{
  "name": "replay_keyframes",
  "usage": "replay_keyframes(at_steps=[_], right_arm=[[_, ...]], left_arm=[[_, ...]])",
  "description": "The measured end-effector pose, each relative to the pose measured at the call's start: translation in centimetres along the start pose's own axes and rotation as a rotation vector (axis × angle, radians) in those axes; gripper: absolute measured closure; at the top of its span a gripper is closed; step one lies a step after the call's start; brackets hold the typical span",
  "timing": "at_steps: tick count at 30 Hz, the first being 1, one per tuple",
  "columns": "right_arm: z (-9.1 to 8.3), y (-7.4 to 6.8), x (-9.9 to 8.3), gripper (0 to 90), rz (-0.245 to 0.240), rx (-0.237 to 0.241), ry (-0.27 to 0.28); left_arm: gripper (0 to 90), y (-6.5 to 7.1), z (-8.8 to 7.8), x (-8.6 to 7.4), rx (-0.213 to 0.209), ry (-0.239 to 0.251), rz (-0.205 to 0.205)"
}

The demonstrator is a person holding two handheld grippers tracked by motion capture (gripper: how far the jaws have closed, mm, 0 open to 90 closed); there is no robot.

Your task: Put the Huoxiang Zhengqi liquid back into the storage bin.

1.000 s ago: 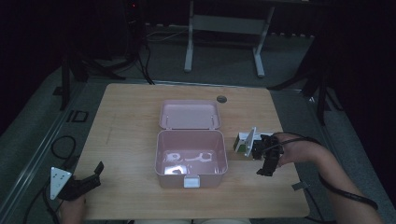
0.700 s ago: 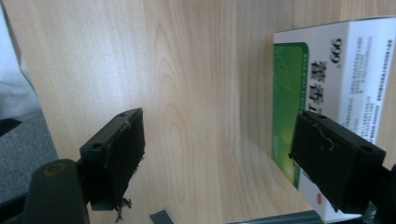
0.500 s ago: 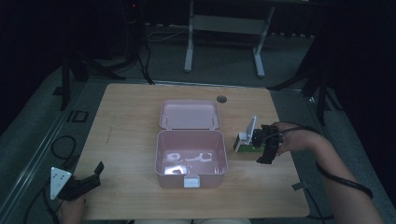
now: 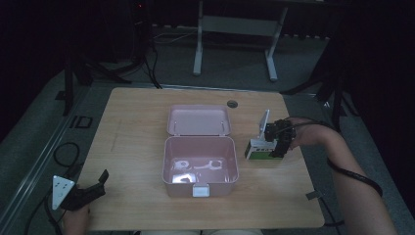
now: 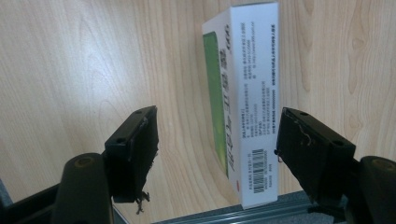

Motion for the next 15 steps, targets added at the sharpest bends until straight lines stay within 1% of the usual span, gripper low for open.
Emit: replay_keyframes(at_steps=[2, 5, 10, 15], right_arm=[[0.0, 0.3, 0.0, 30.3, 0.001, -0.003, 0.003], [0.2, 0.8, 0.0, 30.8, 0.004, -0.014, -0.009], [0.9, 1.5, 0.1, 31.7, 0.001, -0.013, -0.018], [1.5, 2.2, 0.1, 32.2, 0.011, -0.017, -0.024]], left_arm=[[1.0, 0.0, 0.0, 0.0, 0.001, 0.000, 0.001], [1.0, 0.0, 0.0, 0.0, 0.002, 0.000, 0.001], [1.0, 0.0, 0.0, 0.0, 0.000, -0.001, -0.001], [1.0, 0.0, 0.0, 0.0, 0.000, 0.000, 0.001]])
Point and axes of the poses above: each handheld gripper's, and its own axes: z roughly forward along the jaws, x roughly out of its top, y roughly to its right, the point moved 5 cm from there along z, roughly forward along the jaws, and after that the axes turned 5 degrees about x, right-handed, at the moved point
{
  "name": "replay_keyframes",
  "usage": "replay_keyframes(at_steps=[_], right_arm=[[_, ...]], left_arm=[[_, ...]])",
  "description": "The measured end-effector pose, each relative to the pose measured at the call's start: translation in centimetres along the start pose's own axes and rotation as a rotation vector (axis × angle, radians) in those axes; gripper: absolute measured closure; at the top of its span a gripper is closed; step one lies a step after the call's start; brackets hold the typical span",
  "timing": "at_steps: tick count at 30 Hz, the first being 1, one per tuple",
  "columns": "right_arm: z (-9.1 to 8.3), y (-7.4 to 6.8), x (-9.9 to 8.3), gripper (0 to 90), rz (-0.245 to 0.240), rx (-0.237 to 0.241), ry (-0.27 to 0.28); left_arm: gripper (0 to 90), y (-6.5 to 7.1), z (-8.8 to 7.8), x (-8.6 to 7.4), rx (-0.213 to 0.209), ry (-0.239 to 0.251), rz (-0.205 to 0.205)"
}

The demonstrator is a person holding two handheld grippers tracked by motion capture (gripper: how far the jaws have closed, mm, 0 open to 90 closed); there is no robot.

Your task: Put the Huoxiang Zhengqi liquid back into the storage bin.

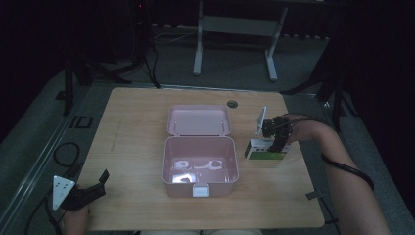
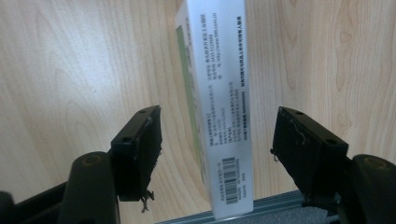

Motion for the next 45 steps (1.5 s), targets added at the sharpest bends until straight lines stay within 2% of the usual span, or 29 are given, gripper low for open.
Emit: replay_keyframes(at_steps=[17, 24, 29, 35, 45], right_arm=[[2.3, 0.8, -0.4, 36.0, 0.014, 0.021, -0.028], [3.9, 1.2, -0.5, 42.8, 0.014, 0.059, -0.039], [4.8, 1.3, -0.6, 46.4, 0.007, 0.060, -0.053], [5.4, 1.3, -0.3, 48.7, -0.005, 0.066, -0.052], [5.7, 1.1, -0.2, 62.2, -0.033, 0.112, -0.068]], left_arm=[[1.0, 0.0, 0.0, 0.0, 0.000, 0.002, 0.002], [1.0, 0.1, -0.1, 0.0, -0.001, 0.008, 0.005], [1.0, 0.1, -0.1, 0.0, 0.000, 0.009, 0.005], [1.0, 0.1, -0.1, 0.0, 0.000, 0.007, 0.006], [1.0, 0.1, 0.0, 0.0, -0.002, 0.007, 0.007]])
Point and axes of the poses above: each handheld gripper's, and its own axes: z roughly forward along the jaws, x roughly out of its top, y roughly to its right, the point moved 5 cm from there along z, roughly forward along the jaws, and after that the axes turned 5 degrees about x, right-handed, at the moved point
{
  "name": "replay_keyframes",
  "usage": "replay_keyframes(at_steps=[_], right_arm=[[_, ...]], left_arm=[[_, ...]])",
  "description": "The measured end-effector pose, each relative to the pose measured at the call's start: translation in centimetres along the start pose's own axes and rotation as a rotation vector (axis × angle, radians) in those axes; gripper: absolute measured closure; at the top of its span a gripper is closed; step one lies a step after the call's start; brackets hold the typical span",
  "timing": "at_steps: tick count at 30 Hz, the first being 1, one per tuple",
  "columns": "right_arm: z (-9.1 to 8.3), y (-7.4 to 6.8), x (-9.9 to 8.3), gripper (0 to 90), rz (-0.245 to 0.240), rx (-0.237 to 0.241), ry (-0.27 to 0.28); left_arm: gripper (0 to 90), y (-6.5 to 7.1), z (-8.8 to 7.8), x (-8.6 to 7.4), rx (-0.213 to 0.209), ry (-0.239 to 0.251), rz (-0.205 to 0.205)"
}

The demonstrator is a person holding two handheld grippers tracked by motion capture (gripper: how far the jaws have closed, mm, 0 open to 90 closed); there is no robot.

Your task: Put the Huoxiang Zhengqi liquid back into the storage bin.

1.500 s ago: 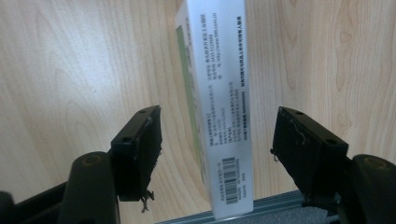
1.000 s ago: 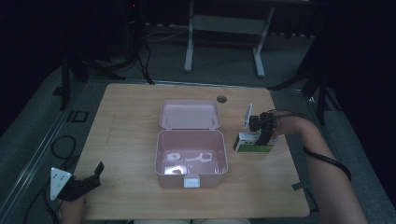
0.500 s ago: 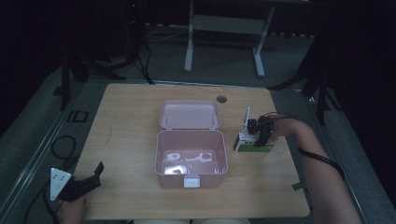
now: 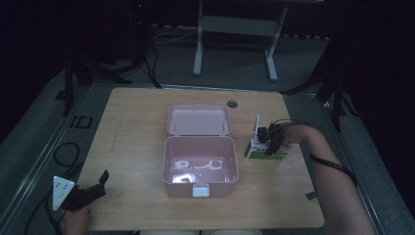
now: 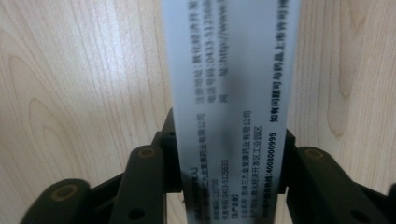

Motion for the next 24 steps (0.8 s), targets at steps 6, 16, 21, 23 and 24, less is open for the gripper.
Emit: replay_keyframes(at_steps=[6, 16, 21, 23, 24], right_arm=[[0.0, -0.1, -0.1, 63.5, -0.008, 0.004, -0.009], [-1.1, -0.9, -0.2, 63.7, 0.001, 0.031, -0.016], [-1.9, -1.6, 0.1, 63.7, -0.005, 0.034, -0.011], [-2.3, -2.0, 0.3, 63.7, -0.008, 0.035, -0.012], [-2.5, -2.2, 0.4, 63.8, -0.010, 0.037, -0.012]], left_arm=[[1.0, 0.0, 0.0, 0.0, 0.002, 0.000, 0.000], [1.0, 0.0, 0.0, 0.0, 0.006, 0.000, 0.001], [1.0, 0.0, 0.0, 0.0, 0.006, -0.001, 0.000], [1.0, 0.0, 0.0, 0.0, 0.006, 0.000, -0.001], [1.0, 0.0, 0.0, 0.0, 0.006, 0.000, -0.001]])
Point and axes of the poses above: each handheld gripper's, and its own axes: z roughly forward along the jaws, x roughly out of its top, y roughly to its right, the point moved 5 cm from there along z, roughly forward along the jaws, and after that the axes turned 5 degrees about x, right-handed, at the moved point
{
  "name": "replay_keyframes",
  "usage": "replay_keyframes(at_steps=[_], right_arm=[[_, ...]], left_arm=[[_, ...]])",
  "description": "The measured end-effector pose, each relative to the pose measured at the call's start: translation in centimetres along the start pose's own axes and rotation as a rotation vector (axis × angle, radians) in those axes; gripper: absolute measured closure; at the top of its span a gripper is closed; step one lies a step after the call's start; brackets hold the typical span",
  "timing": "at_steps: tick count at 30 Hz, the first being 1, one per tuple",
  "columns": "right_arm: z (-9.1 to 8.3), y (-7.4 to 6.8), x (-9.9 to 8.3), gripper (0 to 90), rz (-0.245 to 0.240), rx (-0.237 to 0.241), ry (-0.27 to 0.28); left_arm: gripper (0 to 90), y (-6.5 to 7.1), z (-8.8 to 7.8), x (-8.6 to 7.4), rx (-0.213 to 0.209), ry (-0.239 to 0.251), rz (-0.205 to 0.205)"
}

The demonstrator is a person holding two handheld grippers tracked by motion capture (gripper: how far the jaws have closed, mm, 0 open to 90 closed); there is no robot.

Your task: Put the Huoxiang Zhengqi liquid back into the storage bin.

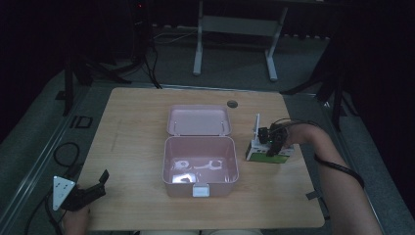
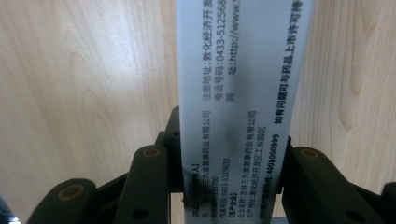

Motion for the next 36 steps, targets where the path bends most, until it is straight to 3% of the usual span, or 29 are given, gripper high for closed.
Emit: replay_keyframes(at_steps=[14, 36], right_arm=[[-2.6, -1.9, 0.7, 63.8, 0.014, 0.032, -0.011], [-7.0, -4.2, 0.8, 63.8, 0.033, 0.009, 0.015]], left_arm=[[1.0, 0.0, 0.0, 0.0, 0.000, -0.001, -0.002], [1.0, 0.0, 0.0, 0.0, 0.002, -0.007, -0.004]])
Point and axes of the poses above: each handheld gripper's, and its own axes: z roughly forward along the jaws, x roughly out of its top, y roughly to its right, the point moved 5 cm from there along z, roughly forward along the jaws, and after that the axes turned 5 degrees about x, right-handed, at the moved point
